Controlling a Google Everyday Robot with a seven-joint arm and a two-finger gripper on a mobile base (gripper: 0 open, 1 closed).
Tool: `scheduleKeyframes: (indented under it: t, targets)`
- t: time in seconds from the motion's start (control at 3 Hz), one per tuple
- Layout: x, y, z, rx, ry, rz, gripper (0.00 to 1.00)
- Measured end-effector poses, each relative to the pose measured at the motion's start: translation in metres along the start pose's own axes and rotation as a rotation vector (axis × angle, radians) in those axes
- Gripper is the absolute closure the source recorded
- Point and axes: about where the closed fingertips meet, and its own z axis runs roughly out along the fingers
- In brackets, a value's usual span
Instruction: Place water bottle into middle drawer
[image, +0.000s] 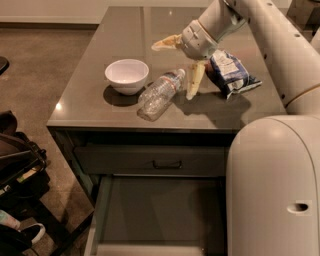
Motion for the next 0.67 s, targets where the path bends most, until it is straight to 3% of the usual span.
scheduleKeyframes:
  t: [0.67]
  targets:
    - [0.0022, 0.005, 0.0104, 0.03, -0.029, 0.036, 0.0]
